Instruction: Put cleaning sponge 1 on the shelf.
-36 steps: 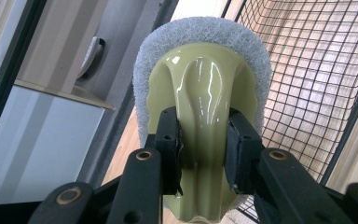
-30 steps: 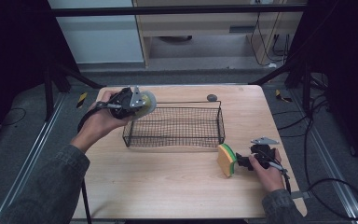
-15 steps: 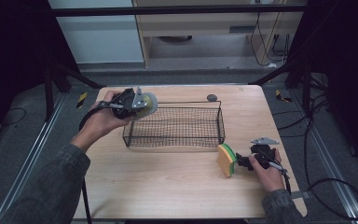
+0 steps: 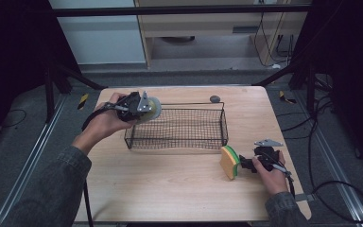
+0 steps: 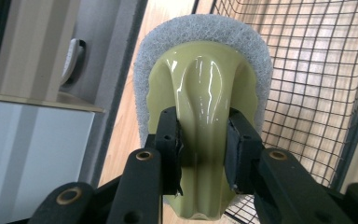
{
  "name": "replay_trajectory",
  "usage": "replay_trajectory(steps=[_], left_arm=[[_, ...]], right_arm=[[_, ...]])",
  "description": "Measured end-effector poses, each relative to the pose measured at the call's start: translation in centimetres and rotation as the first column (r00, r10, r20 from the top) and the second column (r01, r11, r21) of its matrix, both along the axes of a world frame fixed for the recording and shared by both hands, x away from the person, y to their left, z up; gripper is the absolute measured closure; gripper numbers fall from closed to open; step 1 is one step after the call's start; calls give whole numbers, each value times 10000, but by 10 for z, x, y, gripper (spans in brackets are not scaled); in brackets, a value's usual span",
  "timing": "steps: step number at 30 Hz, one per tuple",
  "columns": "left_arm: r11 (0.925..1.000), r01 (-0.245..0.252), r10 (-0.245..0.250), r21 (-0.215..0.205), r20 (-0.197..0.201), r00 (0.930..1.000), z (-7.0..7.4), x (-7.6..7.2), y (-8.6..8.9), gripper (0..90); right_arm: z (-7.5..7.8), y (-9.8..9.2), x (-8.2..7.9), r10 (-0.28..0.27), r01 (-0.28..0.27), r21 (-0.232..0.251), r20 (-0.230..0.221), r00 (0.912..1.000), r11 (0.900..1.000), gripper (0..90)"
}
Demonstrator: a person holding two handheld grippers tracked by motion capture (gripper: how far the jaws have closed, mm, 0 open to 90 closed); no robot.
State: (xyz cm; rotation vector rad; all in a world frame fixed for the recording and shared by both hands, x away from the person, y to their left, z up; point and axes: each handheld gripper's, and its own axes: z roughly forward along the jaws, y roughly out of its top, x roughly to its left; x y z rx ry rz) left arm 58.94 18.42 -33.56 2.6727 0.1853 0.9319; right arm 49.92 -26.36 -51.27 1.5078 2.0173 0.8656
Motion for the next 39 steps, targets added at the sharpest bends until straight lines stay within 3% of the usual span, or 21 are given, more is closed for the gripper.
replay_trajectory(steps=[6, 19, 39], left_arm=[[9995, 151, -148, 279, -122, 9998, -3, 0, -2, 695], [9976, 22, 4, 698, -366, 9993, -13, -5, -7, 695], [9962, 76, -15, 871, -700, 9975, -30, -3, -10, 695]], right_arm=[[0, 0, 0, 3, -3, -5, 6, 10000, 10000, 7], [0, 0, 0, -22, 22, -14, 1, 10000, 10000, 7], [0, 0, 0, -29, 29, -9, 5, 10000, 10000, 7]])
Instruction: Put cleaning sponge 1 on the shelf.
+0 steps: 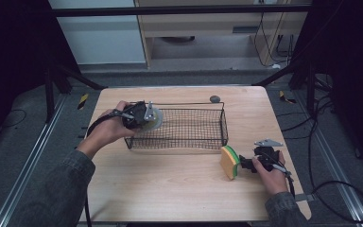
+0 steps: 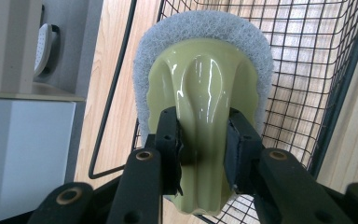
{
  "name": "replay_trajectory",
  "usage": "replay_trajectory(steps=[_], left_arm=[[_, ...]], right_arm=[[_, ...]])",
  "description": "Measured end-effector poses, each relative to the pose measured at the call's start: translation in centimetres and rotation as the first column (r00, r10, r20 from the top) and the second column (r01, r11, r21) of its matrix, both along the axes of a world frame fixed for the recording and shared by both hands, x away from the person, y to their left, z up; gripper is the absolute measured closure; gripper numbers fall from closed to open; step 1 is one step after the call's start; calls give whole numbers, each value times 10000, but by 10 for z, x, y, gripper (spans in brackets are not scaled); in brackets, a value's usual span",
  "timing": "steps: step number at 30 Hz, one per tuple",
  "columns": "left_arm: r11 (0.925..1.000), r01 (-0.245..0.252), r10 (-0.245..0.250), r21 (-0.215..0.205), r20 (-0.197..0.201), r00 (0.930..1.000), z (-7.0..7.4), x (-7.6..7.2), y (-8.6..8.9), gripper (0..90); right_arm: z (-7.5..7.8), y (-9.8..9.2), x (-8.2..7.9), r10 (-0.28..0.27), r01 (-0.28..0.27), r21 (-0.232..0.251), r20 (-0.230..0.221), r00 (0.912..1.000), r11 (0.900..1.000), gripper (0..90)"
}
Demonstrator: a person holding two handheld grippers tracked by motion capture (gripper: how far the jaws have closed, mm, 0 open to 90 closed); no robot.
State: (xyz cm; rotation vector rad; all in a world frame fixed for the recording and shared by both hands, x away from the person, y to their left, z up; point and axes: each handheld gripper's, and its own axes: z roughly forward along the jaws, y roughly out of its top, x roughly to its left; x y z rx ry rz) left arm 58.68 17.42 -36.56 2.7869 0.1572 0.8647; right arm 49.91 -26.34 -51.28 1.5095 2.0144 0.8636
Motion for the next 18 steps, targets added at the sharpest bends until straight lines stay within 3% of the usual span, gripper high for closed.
replay_trajectory(steps=[18], left_arm=[[9998, -61, 70, 175, -488, 9988, -20, 6, -1, 695]], right_arm=[[0, 0, 0, 9, -9, -9, -1, 10000, 10000, 7]])
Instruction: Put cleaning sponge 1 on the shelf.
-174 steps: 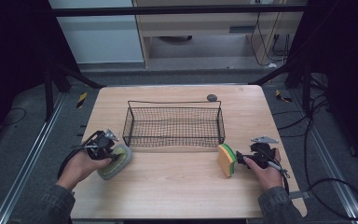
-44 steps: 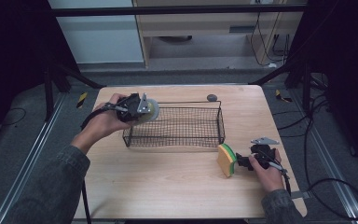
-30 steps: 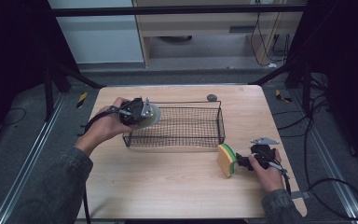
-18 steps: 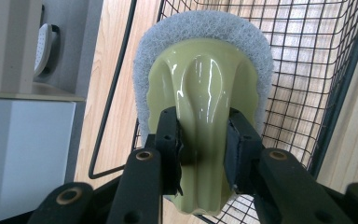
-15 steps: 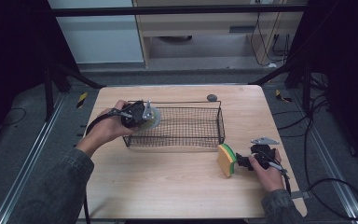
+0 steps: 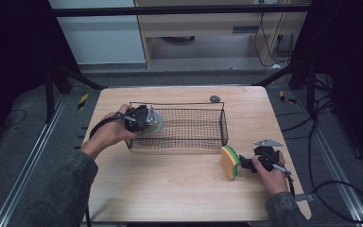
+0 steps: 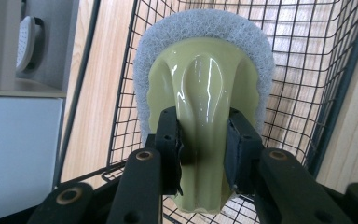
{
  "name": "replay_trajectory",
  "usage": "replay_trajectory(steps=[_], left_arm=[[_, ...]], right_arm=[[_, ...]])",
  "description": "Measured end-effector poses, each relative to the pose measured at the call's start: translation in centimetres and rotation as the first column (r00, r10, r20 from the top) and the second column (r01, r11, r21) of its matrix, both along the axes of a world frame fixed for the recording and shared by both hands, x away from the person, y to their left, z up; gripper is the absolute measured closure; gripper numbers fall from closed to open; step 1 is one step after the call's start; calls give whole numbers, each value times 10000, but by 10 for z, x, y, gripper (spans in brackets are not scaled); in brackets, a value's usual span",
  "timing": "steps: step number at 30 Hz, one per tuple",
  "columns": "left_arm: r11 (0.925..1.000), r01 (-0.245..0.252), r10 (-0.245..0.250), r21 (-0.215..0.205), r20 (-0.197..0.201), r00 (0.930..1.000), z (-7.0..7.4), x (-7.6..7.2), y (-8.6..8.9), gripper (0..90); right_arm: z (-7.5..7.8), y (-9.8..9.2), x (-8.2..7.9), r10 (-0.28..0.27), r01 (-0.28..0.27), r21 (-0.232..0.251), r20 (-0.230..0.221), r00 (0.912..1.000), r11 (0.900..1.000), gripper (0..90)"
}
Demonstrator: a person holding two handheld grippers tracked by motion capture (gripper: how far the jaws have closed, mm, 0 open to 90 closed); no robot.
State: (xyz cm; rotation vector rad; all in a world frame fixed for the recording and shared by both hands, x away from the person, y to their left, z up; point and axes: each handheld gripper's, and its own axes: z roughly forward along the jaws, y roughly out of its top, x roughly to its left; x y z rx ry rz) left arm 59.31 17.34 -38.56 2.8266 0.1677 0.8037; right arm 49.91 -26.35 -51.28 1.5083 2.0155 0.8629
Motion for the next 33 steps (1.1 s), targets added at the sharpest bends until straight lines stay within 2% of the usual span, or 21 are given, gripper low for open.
replay_trajectory(steps=[19, 33], left_arm=[[9998, 10, 4, 207, -672, 9977, -21, 13, -9, 694], [9999, -98, 89, -75, -1140, 9934, -29, 22, -17, 686]], right_arm=[[0, 0, 0, -1, 1, 1, -1, 10000, 10000, 7], [0, 0, 0, -33, 33, 2, -4, 10000, 10000, 7]])
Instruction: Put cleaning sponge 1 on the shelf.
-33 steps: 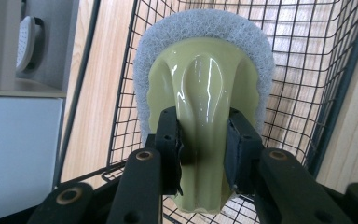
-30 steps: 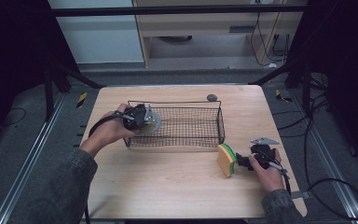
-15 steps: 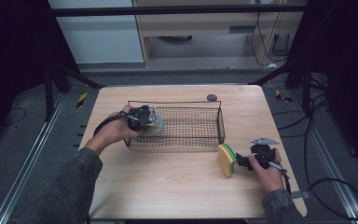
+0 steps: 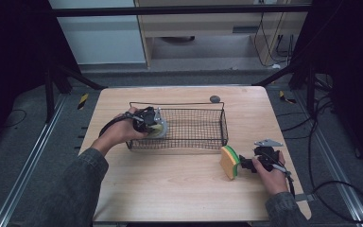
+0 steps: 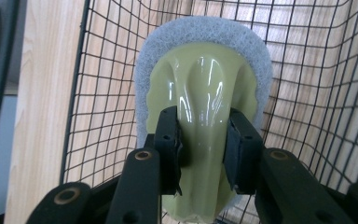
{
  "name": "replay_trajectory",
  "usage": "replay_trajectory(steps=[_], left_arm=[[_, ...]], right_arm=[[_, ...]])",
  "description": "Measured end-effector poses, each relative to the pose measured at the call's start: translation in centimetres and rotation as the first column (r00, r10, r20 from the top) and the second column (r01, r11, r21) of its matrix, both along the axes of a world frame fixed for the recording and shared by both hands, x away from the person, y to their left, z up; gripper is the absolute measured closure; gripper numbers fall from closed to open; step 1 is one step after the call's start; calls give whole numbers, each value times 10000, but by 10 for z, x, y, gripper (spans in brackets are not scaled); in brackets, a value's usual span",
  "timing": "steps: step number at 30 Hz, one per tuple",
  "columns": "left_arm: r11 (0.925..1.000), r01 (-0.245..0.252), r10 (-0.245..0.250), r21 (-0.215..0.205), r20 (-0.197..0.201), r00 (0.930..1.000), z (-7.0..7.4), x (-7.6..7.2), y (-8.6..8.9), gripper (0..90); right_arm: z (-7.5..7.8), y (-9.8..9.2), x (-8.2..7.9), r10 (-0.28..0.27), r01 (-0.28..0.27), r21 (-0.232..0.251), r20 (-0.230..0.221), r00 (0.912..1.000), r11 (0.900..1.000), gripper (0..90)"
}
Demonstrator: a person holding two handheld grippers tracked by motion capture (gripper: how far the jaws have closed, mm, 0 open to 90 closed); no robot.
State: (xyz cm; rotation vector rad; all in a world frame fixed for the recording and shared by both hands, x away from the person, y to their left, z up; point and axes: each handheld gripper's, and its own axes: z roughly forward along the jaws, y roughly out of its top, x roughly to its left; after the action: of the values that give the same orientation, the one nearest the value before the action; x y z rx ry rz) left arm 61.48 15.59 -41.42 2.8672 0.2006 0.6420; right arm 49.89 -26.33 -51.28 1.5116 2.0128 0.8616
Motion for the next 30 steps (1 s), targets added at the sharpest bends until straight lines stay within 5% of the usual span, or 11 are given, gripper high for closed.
replay_trajectory(steps=[21, 30], left_arm=[[9991, -371, 359, -197, -540, 9979, -10, 9, -7, 690], [9989, -281, 263, -380, -469, 9986, -3, 4, -5, 630]], right_arm=[[0, 0, 0, -8, 8, 2, -3, 10000, 10000, 7], [0, 0, 0, -12, 12, 5, -3, 10000, 10000, 7]])
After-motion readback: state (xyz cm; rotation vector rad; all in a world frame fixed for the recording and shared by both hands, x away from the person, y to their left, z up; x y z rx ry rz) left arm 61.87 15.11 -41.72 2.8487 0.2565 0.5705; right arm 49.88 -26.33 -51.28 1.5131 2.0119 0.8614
